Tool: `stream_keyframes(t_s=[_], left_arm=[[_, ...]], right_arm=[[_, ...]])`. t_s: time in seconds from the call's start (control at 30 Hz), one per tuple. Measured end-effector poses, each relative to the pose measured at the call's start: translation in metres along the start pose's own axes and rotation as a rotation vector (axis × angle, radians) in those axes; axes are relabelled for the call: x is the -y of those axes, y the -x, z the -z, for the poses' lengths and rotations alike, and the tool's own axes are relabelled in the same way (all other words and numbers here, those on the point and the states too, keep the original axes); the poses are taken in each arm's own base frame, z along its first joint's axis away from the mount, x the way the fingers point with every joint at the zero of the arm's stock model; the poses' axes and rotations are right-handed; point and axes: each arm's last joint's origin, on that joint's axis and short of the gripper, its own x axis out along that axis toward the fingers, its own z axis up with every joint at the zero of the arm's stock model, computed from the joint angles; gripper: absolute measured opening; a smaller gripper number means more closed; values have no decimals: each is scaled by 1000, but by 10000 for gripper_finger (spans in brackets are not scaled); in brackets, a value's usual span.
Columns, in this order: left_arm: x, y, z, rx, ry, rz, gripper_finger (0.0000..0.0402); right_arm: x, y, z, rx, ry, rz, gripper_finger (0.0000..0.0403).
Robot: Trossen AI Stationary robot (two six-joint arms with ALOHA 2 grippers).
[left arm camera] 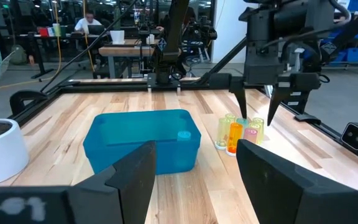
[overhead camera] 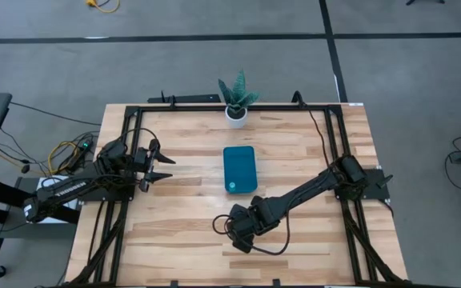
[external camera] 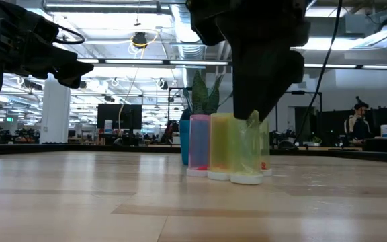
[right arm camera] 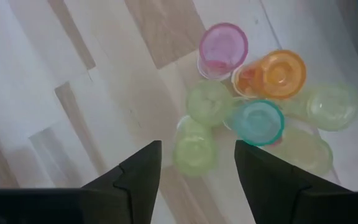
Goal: Pick and place pill bottles into a basket
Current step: Put the yellow pill bottle into the blue container
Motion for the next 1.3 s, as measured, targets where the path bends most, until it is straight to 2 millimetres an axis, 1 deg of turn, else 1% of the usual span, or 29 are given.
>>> stream_keyframes(t_s=[0.23, 1.0, 1.3], left_arm=[[0, 0, 0, 0, 0, 0, 213], [0, 0, 0, 0, 0, 0, 213], [0, 0, 0, 0, 0, 0, 213]], right_arm=[[0, 0, 0, 0, -1, 1, 190], [1, 0, -2, 4, -31, -3, 120], [1, 0, -2, 5, -33, -5, 104]])
